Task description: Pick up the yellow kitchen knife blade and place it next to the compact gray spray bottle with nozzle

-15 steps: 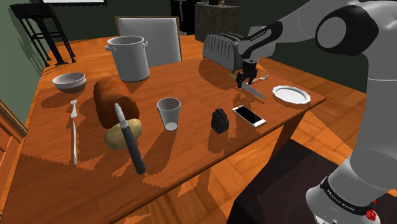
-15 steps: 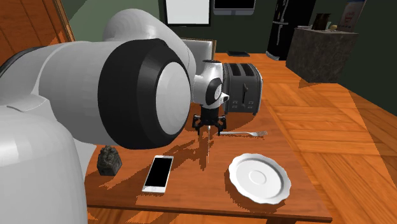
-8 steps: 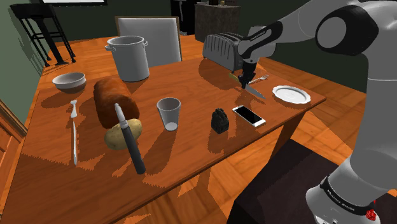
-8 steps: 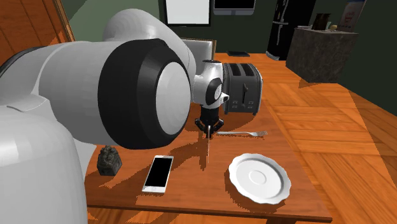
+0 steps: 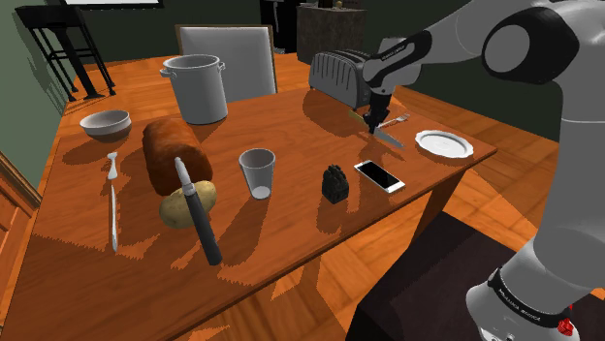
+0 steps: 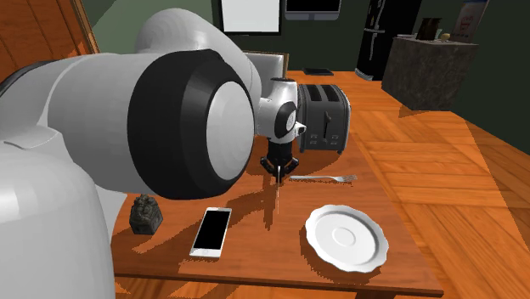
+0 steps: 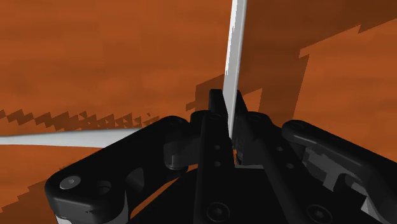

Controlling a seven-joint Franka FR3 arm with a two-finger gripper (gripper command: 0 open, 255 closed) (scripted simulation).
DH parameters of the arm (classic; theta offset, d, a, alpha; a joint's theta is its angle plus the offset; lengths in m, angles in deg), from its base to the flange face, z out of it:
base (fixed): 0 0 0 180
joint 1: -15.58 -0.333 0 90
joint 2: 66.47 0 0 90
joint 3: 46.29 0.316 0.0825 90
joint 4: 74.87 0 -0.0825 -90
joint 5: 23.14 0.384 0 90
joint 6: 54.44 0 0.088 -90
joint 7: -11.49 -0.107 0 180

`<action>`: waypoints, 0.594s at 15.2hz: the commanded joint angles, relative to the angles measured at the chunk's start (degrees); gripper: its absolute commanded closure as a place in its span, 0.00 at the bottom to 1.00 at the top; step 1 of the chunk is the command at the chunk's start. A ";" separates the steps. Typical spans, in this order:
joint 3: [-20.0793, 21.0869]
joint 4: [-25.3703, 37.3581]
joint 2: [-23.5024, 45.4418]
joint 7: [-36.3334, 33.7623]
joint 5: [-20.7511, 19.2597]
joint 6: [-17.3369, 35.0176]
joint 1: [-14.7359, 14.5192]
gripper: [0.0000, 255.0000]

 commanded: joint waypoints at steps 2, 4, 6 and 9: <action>-0.16 0.81 -0.99 -0.18 -0.31 -1.78 -0.07 1.00; -0.26 1.45 -1.63 -0.31 -0.52 -3.04 -0.12 1.00; -0.36 2.15 -2.24 -0.45 -0.72 -4.33 -0.17 1.00; -0.48 3.31 -3.07 -0.63 -0.99 -6.29 -0.22 1.00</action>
